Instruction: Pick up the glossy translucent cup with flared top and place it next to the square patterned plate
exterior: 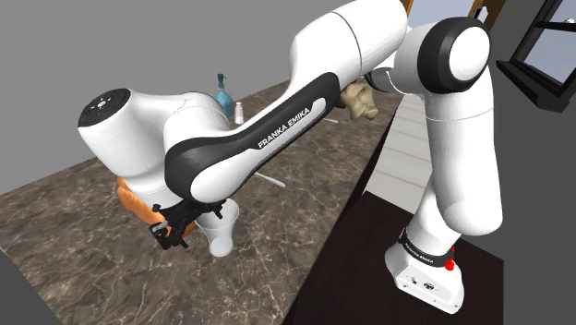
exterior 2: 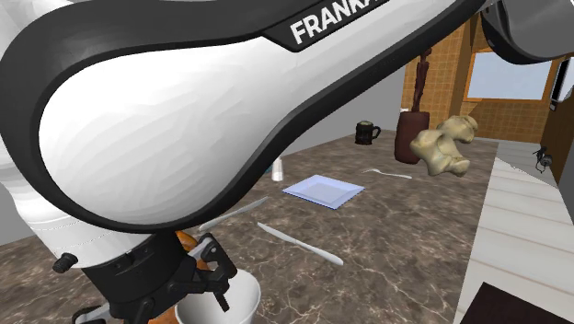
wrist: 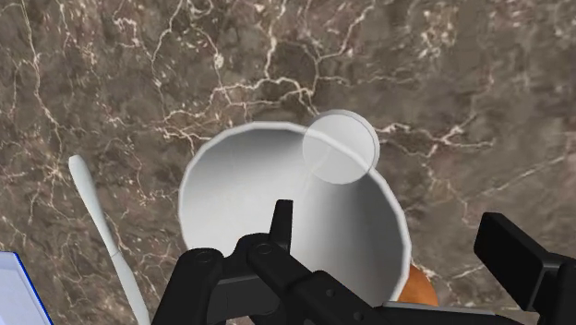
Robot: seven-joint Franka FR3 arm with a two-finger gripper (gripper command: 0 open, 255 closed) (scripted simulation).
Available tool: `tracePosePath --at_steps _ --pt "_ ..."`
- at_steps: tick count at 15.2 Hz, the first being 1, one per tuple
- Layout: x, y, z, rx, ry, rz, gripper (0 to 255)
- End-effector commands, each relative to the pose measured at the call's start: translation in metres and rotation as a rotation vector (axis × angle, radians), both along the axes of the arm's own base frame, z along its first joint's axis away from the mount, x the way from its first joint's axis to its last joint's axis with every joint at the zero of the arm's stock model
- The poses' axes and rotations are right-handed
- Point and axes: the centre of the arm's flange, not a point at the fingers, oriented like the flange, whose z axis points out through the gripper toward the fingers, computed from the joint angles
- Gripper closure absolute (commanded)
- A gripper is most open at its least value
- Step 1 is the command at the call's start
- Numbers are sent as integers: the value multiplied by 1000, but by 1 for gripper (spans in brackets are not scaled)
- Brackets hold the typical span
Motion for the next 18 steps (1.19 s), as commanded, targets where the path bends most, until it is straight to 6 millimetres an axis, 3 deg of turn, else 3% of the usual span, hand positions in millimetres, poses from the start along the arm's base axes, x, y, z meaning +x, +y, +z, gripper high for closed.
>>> tracePosePath --at_steps 1,2,11,18 --pt "0 0 0 0 0 0 0" --pt "0 0 0 0 0 0 255" --pt "0 0 0 0 0 0 255" --pt "0 0 37 0 0 0 255"
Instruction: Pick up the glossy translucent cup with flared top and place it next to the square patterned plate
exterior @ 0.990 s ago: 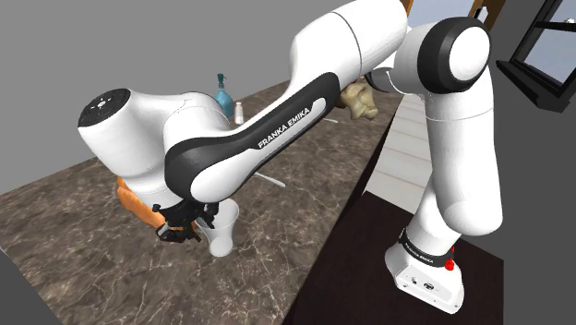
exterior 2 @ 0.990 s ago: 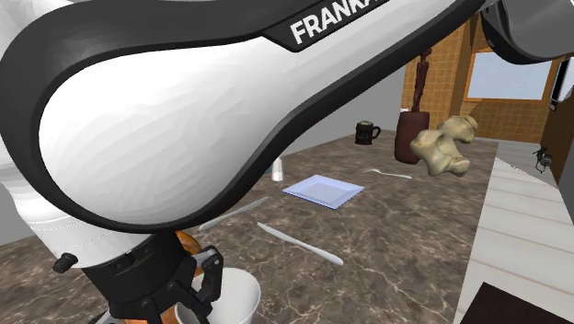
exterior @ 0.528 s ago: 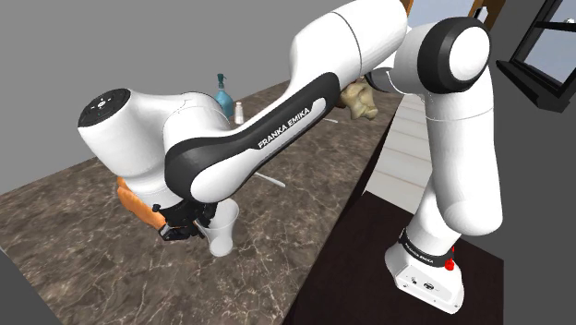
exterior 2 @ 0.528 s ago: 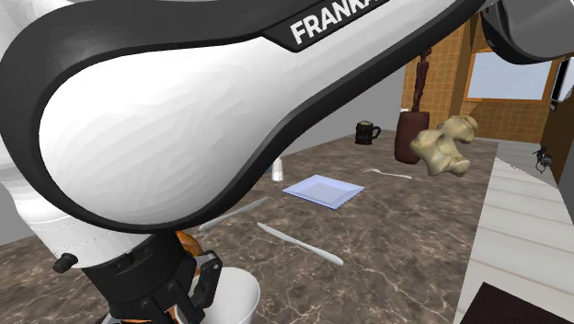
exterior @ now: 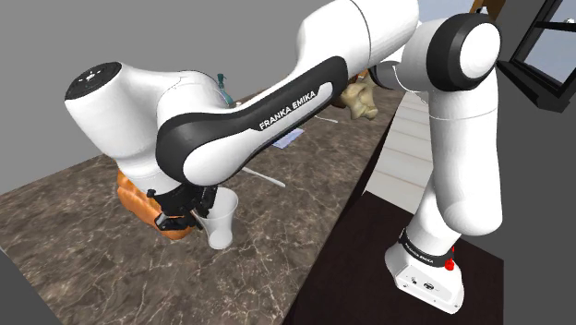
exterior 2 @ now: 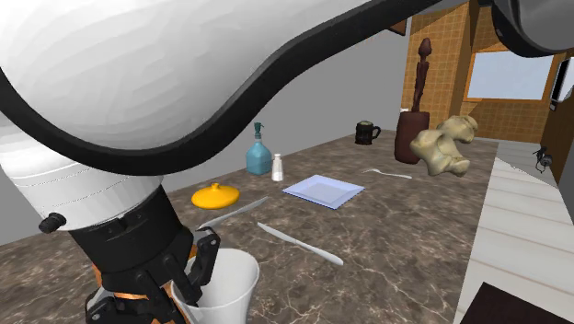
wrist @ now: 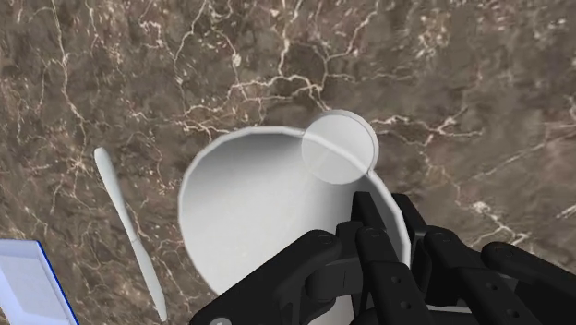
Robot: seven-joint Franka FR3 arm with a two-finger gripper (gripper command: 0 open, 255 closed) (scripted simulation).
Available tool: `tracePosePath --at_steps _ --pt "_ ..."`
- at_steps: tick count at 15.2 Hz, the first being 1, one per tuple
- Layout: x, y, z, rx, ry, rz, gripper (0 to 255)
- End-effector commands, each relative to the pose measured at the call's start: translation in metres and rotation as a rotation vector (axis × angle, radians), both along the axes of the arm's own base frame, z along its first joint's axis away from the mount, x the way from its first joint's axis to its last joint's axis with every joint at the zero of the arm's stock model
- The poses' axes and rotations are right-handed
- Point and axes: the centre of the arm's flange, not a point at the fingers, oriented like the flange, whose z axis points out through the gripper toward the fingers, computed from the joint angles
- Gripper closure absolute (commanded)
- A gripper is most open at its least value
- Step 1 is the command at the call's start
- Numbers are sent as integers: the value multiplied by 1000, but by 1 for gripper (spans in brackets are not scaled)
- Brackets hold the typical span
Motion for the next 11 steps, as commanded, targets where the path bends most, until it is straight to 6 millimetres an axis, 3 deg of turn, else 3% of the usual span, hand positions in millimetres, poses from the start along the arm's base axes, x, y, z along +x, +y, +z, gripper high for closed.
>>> tracePosePath --at_steps 1,11 --pt "1 0 10 0 0 0 255" --pt "1 0 63 0 0 0 255"
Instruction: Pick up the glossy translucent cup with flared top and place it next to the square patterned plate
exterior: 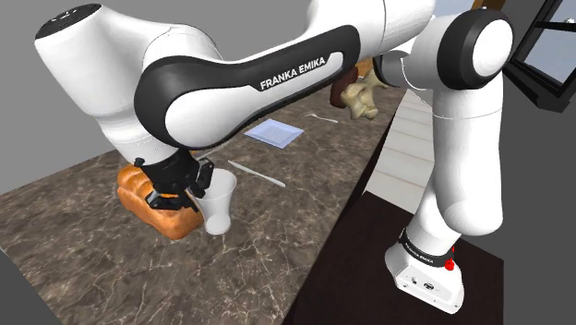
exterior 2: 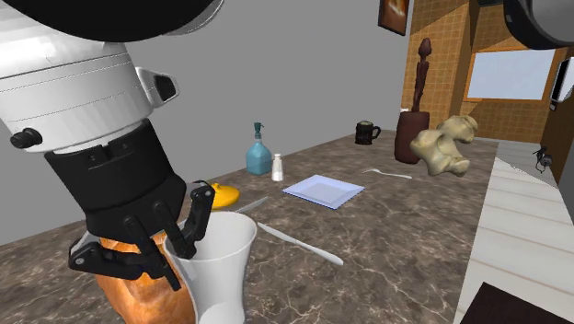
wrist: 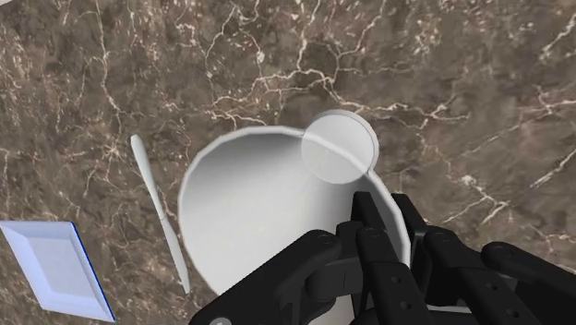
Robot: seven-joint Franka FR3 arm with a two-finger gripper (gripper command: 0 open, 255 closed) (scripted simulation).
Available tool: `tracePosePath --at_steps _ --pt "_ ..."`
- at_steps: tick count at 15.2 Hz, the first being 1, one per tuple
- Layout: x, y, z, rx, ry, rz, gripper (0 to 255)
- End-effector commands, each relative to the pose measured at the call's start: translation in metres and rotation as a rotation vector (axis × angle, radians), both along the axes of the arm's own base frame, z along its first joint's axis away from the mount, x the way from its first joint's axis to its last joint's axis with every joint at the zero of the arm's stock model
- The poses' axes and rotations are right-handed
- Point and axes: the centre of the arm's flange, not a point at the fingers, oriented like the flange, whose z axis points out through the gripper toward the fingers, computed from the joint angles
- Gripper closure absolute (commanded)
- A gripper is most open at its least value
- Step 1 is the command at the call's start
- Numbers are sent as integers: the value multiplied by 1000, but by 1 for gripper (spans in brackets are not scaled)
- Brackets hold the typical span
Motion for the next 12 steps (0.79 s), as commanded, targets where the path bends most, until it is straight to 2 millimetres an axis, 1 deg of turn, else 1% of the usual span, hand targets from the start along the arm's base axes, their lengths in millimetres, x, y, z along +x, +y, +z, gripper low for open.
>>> tracePosePath --at_steps 1,12 --pt "-1 -1 11 0 0 0 255" --pt "-1 -1 69 0 0 0 255"
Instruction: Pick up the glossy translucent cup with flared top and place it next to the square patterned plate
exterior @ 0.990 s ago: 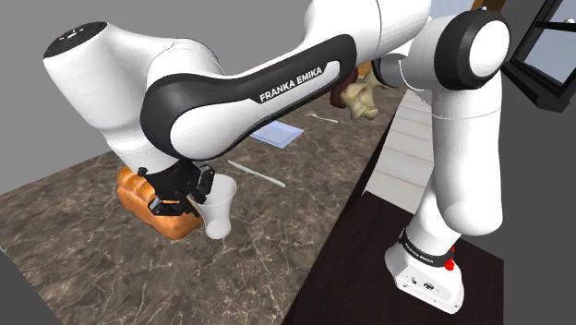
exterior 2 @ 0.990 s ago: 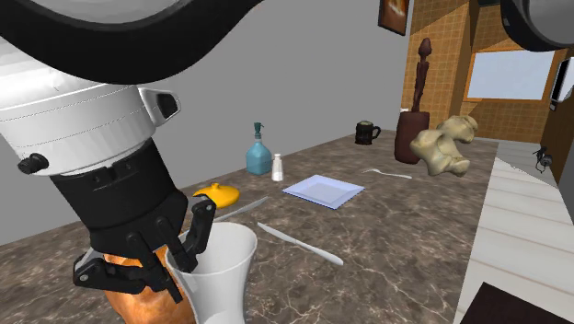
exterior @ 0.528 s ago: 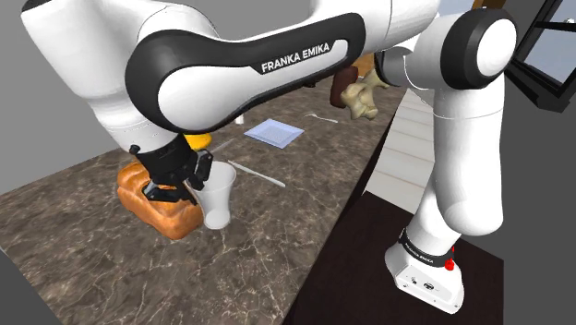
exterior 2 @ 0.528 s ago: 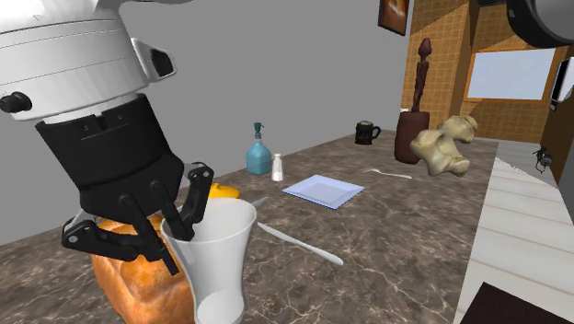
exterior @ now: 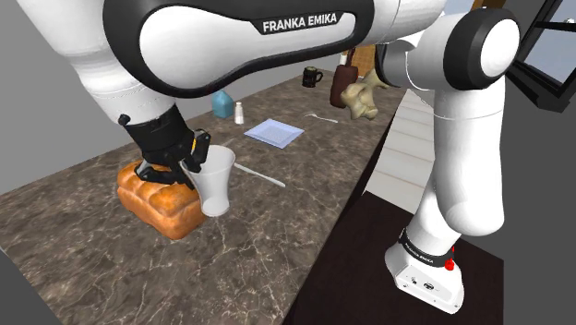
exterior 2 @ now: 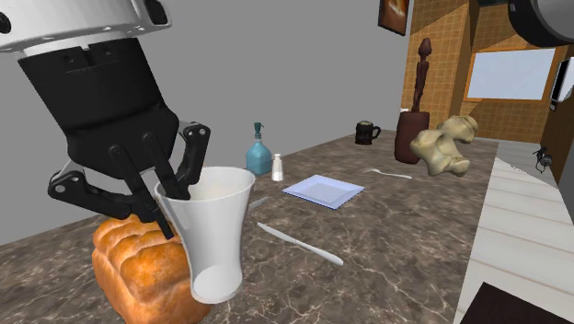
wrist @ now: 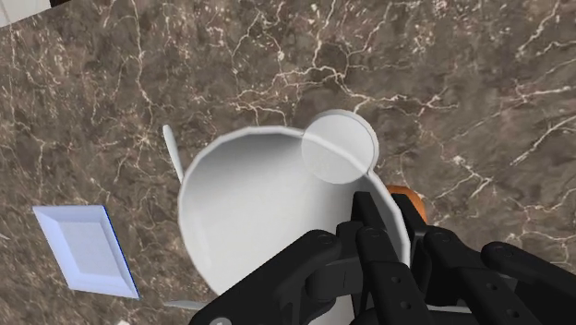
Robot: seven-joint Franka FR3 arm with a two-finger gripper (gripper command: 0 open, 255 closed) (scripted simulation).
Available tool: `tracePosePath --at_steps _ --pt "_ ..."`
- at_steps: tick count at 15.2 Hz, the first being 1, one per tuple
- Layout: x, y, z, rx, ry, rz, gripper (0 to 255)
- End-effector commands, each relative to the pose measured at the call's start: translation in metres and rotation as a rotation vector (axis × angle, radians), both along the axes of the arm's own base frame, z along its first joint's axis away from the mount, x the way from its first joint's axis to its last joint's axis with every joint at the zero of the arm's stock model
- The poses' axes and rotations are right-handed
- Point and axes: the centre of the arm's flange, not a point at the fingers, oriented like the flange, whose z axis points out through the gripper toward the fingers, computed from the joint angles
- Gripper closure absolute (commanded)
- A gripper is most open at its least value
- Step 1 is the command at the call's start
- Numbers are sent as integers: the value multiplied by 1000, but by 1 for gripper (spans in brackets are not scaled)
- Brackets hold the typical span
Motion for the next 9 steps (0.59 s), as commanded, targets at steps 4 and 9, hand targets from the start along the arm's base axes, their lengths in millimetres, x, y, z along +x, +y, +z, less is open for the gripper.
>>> tracePosePath --at_steps 4,9 --pt "0 0 26 0 0 0 255" --pt "0 0 52 0 0 0 255"
